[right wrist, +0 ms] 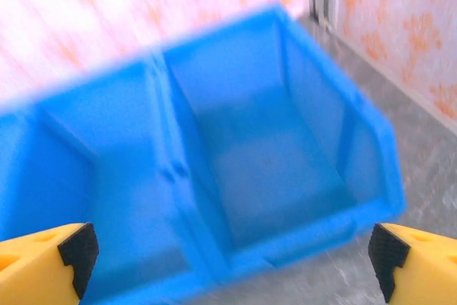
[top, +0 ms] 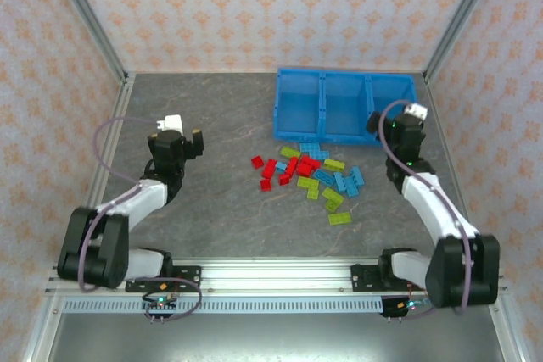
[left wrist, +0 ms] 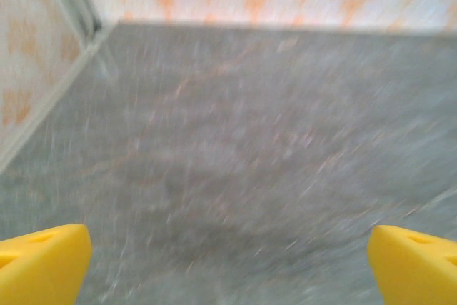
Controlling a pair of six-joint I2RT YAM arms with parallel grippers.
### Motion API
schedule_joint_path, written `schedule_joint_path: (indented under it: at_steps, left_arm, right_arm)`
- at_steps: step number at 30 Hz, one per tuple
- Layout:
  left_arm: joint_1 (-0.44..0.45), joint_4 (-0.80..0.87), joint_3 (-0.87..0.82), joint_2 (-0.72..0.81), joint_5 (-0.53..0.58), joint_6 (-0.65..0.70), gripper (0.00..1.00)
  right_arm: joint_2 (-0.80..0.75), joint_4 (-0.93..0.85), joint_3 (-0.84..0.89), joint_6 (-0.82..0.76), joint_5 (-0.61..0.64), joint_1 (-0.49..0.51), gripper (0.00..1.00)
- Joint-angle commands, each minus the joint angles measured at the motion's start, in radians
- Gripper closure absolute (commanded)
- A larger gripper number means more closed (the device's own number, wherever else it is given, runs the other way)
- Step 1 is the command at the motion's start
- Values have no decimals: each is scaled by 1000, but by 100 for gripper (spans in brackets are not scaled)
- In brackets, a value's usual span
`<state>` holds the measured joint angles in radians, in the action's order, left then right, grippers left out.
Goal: Sort the legos into containers by color
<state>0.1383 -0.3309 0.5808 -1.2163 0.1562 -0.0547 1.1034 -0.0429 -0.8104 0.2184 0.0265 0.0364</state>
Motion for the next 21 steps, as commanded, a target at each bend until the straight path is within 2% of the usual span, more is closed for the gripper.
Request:
schedule_joint_path:
  at_steps: [1,5,7,10,14,16,18,21]
  left_arm:
    - [87,296,84,155,-51,-88,0]
    - [198,563,248,259,-206,-65,0]
    - [256,675,326,284,-280,-11,0]
    - [329,857,448,281,-463,149,0]
    - [414,1085,534,243,-726,457,0]
    - [436,1078,489,236,-717,537,0]
    - [440,1010,429,233,-670,549,0]
    - [440,973,367,223,-640,568,0]
  right_arm:
    - [-88,-527,-41,184,-185,9,1]
    - [-140,-720,-74,244,-297,54,4]
    - [-142,-809,-90,269,-287,98,5]
    - [-131,-876,-80,291,-256,162,6]
    - [-44,-882,-50,267,-236,211,8]
    - [27,-860,-47,266,-237,242,9]
    - [74,-816,-37,274,-206,272,9]
    - [133,-758,-25,277,-181,305,20]
